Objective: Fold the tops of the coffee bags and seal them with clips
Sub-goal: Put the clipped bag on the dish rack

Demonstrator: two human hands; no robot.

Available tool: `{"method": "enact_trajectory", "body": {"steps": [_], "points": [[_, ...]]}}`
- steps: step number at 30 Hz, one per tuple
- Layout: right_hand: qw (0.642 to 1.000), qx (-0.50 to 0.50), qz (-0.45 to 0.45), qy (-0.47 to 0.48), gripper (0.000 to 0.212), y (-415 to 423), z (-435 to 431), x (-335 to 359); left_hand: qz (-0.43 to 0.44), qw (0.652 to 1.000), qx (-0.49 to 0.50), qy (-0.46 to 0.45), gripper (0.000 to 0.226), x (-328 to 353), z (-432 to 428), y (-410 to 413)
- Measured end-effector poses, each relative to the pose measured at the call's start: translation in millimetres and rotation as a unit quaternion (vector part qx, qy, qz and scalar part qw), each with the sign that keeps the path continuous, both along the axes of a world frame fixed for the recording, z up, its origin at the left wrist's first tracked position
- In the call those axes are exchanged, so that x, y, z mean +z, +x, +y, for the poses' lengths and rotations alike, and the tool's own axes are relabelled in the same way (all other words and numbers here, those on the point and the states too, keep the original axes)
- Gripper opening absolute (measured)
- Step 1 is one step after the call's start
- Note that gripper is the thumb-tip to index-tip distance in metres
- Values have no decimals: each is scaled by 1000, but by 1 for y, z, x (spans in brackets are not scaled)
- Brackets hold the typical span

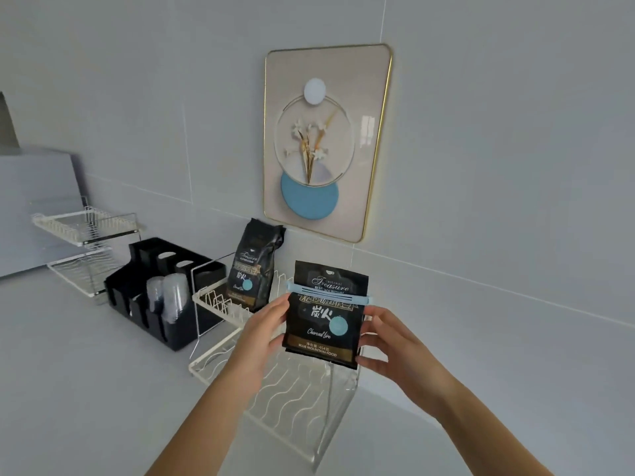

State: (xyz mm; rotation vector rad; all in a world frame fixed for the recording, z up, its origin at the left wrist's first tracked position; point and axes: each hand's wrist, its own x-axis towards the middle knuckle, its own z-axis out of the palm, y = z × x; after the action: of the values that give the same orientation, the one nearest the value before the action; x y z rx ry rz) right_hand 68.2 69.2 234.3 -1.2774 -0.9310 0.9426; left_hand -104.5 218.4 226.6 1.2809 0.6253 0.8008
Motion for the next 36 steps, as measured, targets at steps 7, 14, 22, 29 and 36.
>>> {"method": "enact_trajectory", "body": {"steps": [7, 14, 22, 29, 36], "points": [[1000, -16, -2, -23, 30, -9, 110, 10, 58, 997, -26, 49, 43, 9, 133, 24], [994, -48, 2, -97, 29, -2, 190, -11, 153, 982, -84, 74, 27, -28, 220, 59], [971, -96, -35, -216, 33, -7, 252, -27, 167, 982, -80, 37, 55, -69, 250, 73], [968, -114, -17, -221, 33, -6, 251, -28, 152, 982, -95, 51, 53, -65, 244, 68], [900, -162, -333, -228, 62, -16, 236, -23, 208, 926, -22, 314, 63, -38, 204, 49]]}}
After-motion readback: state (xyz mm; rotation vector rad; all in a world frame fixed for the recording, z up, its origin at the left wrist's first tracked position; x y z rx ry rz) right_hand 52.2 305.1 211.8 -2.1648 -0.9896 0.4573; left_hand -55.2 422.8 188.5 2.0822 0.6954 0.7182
